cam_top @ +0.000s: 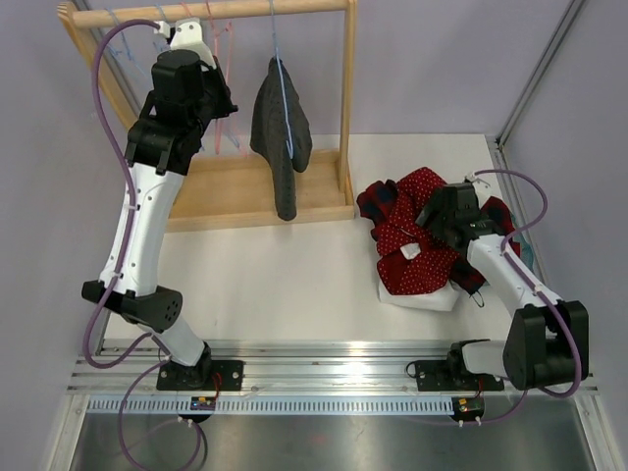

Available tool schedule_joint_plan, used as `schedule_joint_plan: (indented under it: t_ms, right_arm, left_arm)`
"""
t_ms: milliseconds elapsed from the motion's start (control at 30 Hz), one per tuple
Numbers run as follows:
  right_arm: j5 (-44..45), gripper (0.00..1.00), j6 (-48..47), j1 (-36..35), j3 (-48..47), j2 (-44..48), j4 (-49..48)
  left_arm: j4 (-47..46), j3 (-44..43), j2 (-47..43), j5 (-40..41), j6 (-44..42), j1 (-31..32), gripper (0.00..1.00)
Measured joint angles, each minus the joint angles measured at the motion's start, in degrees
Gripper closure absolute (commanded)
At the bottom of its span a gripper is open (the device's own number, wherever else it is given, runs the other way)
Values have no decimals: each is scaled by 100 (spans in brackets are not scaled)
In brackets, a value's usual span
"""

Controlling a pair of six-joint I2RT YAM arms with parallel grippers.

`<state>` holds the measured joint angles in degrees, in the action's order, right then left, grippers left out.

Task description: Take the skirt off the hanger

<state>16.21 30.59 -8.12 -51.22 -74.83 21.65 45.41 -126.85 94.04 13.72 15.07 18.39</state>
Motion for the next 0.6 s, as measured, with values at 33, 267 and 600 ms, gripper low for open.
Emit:
schedule_joint_plan:
  t_ms: [33, 267, 600]
  right_arm:
    - [-101, 1, 39, 2, 142, 76, -98]
    - [-605, 1, 98, 9, 470, 688, -254]
    - [-1054, 1, 120, 0, 472, 1537, 184]
  left_arm:
    - [-46, -50, 63, -79, 11, -39, 100]
    - [-227, -483, 691, -579, 214, -245, 100]
    - [-227, 267, 577, -820, 505, -273, 99]
